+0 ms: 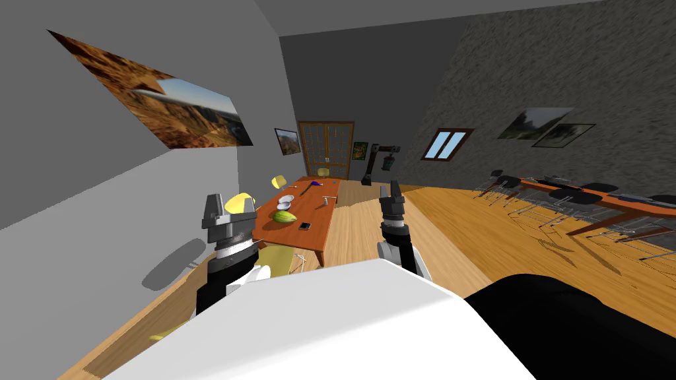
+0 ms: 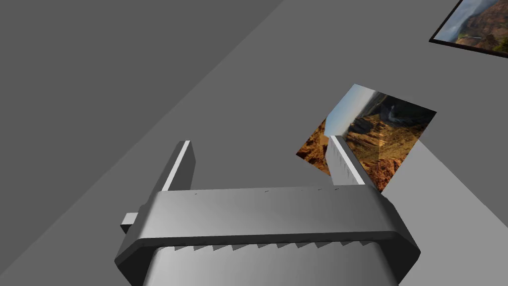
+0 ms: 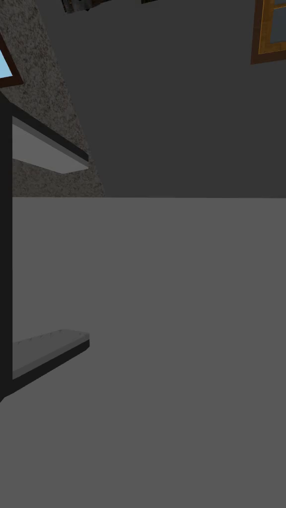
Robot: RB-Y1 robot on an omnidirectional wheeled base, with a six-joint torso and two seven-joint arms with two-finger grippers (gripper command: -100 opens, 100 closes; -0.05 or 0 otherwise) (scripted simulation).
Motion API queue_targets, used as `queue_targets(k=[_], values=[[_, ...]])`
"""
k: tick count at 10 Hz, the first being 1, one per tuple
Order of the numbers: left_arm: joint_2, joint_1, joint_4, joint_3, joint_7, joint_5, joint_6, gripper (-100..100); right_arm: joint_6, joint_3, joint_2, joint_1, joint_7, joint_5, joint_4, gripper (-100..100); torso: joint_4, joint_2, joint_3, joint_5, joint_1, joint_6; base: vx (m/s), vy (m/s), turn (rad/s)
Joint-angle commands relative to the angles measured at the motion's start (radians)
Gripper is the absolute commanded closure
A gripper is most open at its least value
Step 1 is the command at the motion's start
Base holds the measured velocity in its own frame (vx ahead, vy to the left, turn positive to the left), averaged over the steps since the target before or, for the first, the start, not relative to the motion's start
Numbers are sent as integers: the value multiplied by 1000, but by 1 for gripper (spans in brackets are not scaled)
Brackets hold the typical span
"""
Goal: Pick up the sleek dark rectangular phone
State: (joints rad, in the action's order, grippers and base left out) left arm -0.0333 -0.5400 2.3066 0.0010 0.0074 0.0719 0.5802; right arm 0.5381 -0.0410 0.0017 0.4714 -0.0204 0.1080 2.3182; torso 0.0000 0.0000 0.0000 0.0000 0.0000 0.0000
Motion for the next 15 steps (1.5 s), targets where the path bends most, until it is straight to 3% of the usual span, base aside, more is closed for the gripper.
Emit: queue_targets(k=[1,4,8,9,11,12,13,14,15], values=[[40,8,-13,3,-5,-1,-12,-100,0,0,0,0,0,0,0,0,0,0,0,0,0,0,-14,-26,-55],[129,42,-64,16,-23,-6,-63,-100,0,0,0,0,0,0,0,0,0,2,1,-1,-4,0,-29,-70,-85],[232,119,-178,46,-68,-12,-179,-100,0,0,0,0,0,0,0,0,1,3,1,-2,-8,0,-40,-131,-123],[232,119,-188,46,-68,-12,-181,-100,0,0,0,0,0,0,0,0,1,3,2,-2,-9,0,-35,-101,-27],[273,168,-262,65,-97,-14,-246,-100,0,0,0,0,0,0,0,0,0,2,1,-1,-5,0,-26,-96,-113],[273,168,-271,65,-97,-14,-257,-100,0,0,0,0,0,0,0,0,0,2,1,-2,-7,0,-3,-94,-53],[291,195,-316,75,-113,-15,-286,-100,0,0,0,0,0,0,0,0,0,1,1,-1,-6,0,-7,-98,-92],[291,195,-316,75,-113,-15,-298,-100,0,0,0,0,0,0,0,0,0,1,0,-1,-6,0,-3,-71,-33],[307,222,-364,86,-130,-15,-332,-100,0,0,0,0,0,0,0,0,0,1,0,-1,-5,0,8,-85,-71]])
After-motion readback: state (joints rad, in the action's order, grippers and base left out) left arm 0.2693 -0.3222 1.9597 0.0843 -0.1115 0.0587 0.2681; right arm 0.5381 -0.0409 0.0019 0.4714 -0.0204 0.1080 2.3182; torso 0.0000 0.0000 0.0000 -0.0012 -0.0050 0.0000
